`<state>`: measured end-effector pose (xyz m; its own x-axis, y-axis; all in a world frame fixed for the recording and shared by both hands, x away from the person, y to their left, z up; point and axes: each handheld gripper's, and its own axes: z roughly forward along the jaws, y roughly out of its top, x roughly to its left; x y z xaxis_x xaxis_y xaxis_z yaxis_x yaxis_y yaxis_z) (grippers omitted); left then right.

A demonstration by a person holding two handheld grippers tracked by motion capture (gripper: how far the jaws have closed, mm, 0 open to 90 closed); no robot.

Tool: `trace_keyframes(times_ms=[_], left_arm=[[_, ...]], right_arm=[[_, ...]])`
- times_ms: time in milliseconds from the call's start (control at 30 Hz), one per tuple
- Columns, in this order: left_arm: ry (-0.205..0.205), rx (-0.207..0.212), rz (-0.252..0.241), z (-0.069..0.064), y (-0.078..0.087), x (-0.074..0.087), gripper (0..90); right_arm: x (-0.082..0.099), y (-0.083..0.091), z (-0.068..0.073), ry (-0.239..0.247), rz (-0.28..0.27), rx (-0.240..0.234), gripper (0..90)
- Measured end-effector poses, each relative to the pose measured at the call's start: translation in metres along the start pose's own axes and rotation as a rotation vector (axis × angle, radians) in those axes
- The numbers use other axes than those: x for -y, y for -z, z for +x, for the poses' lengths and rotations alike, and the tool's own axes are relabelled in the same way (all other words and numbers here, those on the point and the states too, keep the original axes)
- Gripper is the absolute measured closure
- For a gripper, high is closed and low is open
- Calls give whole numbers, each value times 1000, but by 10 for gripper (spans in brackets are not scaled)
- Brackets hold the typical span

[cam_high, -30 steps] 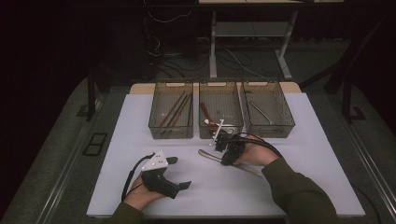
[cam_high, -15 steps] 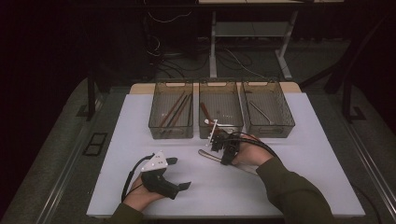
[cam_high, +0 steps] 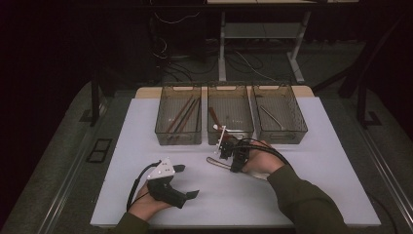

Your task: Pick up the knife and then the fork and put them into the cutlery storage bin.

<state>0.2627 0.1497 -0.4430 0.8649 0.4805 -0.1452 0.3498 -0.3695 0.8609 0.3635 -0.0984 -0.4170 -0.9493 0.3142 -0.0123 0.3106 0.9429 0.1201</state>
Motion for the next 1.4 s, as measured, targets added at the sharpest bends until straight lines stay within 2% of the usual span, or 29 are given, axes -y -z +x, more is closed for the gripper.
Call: trace_keyframes(times_ms=[367, 600, 933, 1100, 1167, 1400], left_arm=[[1, -1, 0, -1, 0, 0, 0], [0, 0, 2, -1, 0, 0, 0], [1, -2, -1, -1, 0, 0, 0], [-2, -2, -1, 0, 0, 0, 0], [0, -3, -2, 0, 0, 0, 0], [4, -6, -10, 2, 2, 0, 0]], right_arm=[[11, 1, -4, -26, -67, -23, 791], [21, 4, -7, -61, -136, -40, 791], [34, 14, -9, -91, -218, -38, 790], [43, 22, -11, -109, -290, -35, 790], [48, 25, -12, -108, -316, -18, 790], [70, 34, -15, -166, -415, -13, 790]])
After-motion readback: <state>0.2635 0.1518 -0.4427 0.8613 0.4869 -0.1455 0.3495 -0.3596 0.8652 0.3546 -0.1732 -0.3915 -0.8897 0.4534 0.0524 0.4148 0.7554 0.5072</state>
